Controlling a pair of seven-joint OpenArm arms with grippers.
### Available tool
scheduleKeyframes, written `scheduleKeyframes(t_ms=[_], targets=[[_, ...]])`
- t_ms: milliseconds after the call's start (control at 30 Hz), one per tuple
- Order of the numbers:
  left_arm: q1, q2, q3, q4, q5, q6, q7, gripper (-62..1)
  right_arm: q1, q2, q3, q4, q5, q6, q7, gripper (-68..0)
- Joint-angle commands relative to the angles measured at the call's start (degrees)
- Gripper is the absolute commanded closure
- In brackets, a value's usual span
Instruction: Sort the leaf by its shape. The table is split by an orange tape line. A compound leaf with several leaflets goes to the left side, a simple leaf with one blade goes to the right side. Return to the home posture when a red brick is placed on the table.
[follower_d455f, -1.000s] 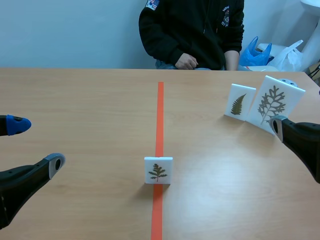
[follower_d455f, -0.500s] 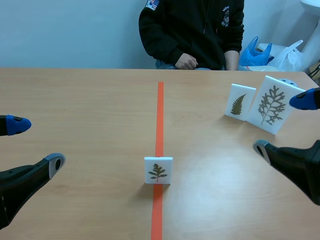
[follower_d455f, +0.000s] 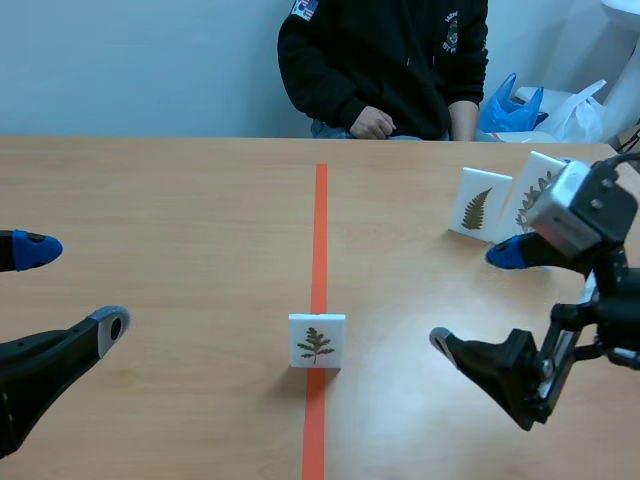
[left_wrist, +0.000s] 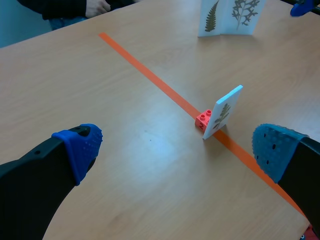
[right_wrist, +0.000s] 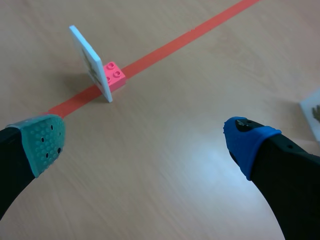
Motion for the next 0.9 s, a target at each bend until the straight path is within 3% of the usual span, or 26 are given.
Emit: scheduleKeyframes(t_ms=[0, 633, 867], targets=[[-0.26, -0.33, -0.26, 0.28, -0.52, -0.22, -0.94, -62.3, 2.43, -0.98, -0.98, -0.9, -0.24, -0.17, 1.7, -67.9], [-0.26, -0.31, -0.26, 0.28, -0.52, -0.22, -0.94, -62.3, 21.92, -16.61, -23.98, -26.08, -13.6, -0.74, 13.38, -67.9], [-0.26, -0.31, -0.26, 0.28, -0.5, -0.22, -0.94, -62.3, 24.65, -20.81, -28.46, -31.56, -16.39, -3.54, 15.52, -67.9]])
